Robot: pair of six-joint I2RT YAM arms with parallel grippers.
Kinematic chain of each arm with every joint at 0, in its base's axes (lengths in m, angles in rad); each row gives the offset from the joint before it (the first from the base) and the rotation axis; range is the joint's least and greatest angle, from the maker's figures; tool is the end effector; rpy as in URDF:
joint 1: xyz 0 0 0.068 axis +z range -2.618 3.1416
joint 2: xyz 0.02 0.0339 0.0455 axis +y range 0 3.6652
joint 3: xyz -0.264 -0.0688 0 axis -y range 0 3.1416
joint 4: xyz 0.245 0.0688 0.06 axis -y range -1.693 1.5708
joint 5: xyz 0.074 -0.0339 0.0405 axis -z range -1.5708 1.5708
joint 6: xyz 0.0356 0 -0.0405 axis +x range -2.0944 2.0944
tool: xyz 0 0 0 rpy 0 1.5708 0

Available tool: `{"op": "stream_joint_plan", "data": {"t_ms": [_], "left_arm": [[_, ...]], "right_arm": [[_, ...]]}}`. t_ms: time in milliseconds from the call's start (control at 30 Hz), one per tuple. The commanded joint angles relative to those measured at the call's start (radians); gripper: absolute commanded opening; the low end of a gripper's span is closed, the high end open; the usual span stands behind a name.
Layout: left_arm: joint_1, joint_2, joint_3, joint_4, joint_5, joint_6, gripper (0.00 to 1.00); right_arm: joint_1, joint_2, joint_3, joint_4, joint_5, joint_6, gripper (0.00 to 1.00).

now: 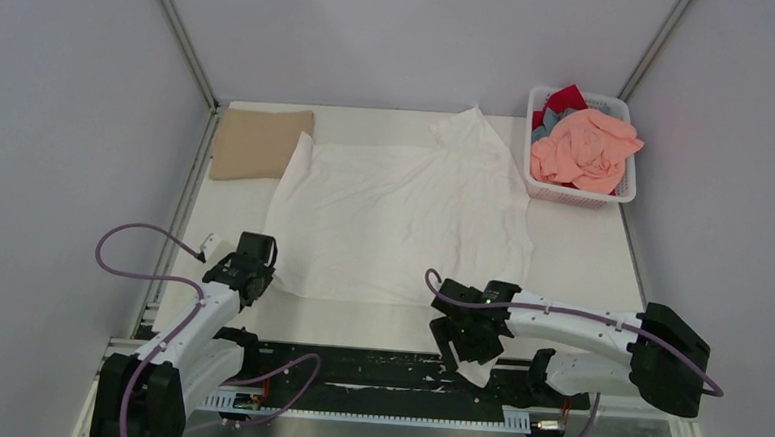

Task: Fold and stack the t-shirts
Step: Grab the side of the flattened tshirt closest away from the robot with both arms, then fold the flattened tshirt in 1/3 of the way

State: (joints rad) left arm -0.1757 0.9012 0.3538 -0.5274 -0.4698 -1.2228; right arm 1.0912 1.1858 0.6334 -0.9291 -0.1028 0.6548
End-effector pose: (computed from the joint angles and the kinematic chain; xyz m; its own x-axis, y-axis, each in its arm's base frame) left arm 0.1475 -0.0098 0.1512 -0.2424 -0.8083 -0.5366 -0.8332 0.4567 -0.3116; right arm 0.0755 0.1531 0.1717 -0.9045 -0.4263 -0.0085 -0.4234 0.8958 0.1354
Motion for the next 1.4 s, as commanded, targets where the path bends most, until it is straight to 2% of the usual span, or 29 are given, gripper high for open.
{"op": "stream_joint_plan", "data": {"t_ms": [0,200,233,433,533,700,867,967,1100,1200,1367], "left_arm": [[0.004,0.000,-0.014,0.009,0.023,0.003,0.00],[0.004,0.000,-0.013,-0.001,0.022,-0.003,0.00],[0.004,-0.001,-0.013,-0.002,0.018,-0.006,0.00],[0.003,-0.009,-0.004,-0.011,0.021,-0.007,0.00],[0.003,-0.026,0.003,-0.028,0.018,-0.004,0.00],[0.003,-0.088,0.016,-0.049,0.042,0.019,0.00],[0.003,-0.148,0.053,-0.054,0.050,0.048,0.00],[0.003,-0.127,0.083,-0.026,0.063,0.058,0.00],[0.003,-0.036,0.152,0.013,0.057,0.072,0.00],[0.004,0.046,0.214,0.033,0.033,0.078,0.00],[0.027,0.198,0.321,0.056,0.008,0.070,0.00]], "right_arm": [[0.027,0.049,-0.032,0.045,0.027,0.110,0.68],[0.044,0.109,-0.088,0.064,0.103,0.213,0.60],[0.048,0.113,-0.097,0.064,0.130,0.229,0.56],[0.049,0.089,-0.090,0.022,0.224,0.306,0.16],[0.049,0.050,-0.058,-0.020,0.274,0.312,0.01],[0.042,-0.012,0.058,-0.139,0.401,0.310,0.00],[-0.041,-0.047,0.164,-0.163,0.529,0.233,0.00],[-0.124,-0.038,0.233,-0.150,0.615,0.169,0.00],[-0.248,-0.018,0.308,-0.043,0.683,0.048,0.00],[-0.343,0.011,0.345,0.090,0.662,-0.055,0.00],[-0.448,0.091,0.424,0.233,0.682,-0.131,0.00]]}}
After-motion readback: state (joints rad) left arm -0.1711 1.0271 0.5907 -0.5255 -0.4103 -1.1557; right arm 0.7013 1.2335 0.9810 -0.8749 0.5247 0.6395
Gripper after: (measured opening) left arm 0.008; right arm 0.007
